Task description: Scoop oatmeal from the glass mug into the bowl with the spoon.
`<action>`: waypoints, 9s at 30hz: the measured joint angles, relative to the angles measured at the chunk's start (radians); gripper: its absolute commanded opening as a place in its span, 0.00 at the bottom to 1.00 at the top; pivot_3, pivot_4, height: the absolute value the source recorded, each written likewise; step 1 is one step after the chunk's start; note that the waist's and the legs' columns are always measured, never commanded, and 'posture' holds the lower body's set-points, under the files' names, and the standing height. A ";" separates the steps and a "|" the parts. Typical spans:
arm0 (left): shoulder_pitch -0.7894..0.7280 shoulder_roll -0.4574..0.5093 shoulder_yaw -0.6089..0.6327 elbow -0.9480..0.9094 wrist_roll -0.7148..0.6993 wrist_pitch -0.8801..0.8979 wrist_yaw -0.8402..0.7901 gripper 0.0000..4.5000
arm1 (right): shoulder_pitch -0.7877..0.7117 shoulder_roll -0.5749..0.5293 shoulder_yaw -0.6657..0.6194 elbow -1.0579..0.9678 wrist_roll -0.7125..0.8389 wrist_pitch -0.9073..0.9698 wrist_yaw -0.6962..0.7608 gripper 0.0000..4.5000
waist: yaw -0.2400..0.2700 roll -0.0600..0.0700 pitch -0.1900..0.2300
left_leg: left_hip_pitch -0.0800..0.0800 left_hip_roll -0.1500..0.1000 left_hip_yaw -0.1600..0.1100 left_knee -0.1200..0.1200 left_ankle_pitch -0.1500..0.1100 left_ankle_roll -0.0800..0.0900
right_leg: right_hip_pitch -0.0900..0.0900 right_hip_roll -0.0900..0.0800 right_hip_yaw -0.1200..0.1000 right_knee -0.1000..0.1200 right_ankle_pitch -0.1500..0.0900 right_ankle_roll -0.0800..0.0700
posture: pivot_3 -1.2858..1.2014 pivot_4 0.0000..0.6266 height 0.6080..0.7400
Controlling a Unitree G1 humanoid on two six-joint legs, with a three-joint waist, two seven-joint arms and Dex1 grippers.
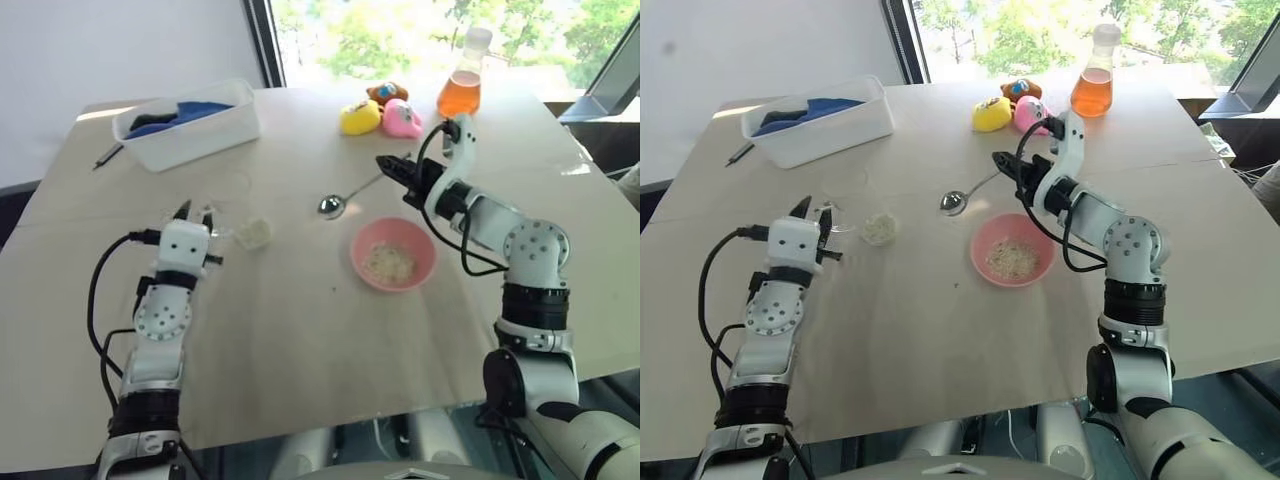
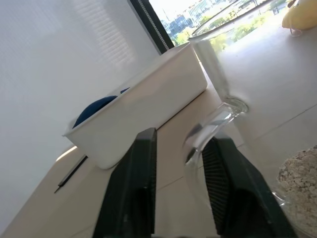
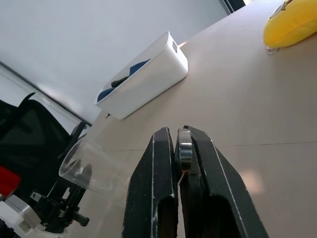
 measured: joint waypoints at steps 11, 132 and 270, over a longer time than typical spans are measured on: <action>-0.012 -0.003 0.005 0.015 -0.025 -0.002 0.009 0.02 | 0.008 -0.006 -0.001 0.000 -0.007 -0.011 0.000 0.00 | -0.015 0.002 -0.004 | 0.002 0.000 0.002 0.003 0.000 0.000 | 0.000 0.000 0.003 0.007 0.000 0.000 | 0.52 0.24 1.00; -0.247 -0.060 -0.214 0.104 -0.064 0.034 -0.339 0.02 | -0.364 0.097 -0.796 0.260 0.212 0.599 -0.413 0.00 | -0.021 0.002 -0.004 | -0.003 -0.002 0.002 0.010 0.000 0.000 | -0.003 -0.002 0.007 0.011 0.000 0.000 | 0.52 0.24 1.00; 0.063 -0.043 -0.174 -0.320 -0.164 0.303 -0.323 0.58 | -0.215 -0.241 0.252 0.040 -0.354 -0.118 0.466 0.71 | 0.004 0.000 -0.004 | -0.003 0.000 0.001 0.009 -0.001 0.001 | -0.001 0.000 0.004 0.004 0.000 0.000 | 0.52 0.24 1.00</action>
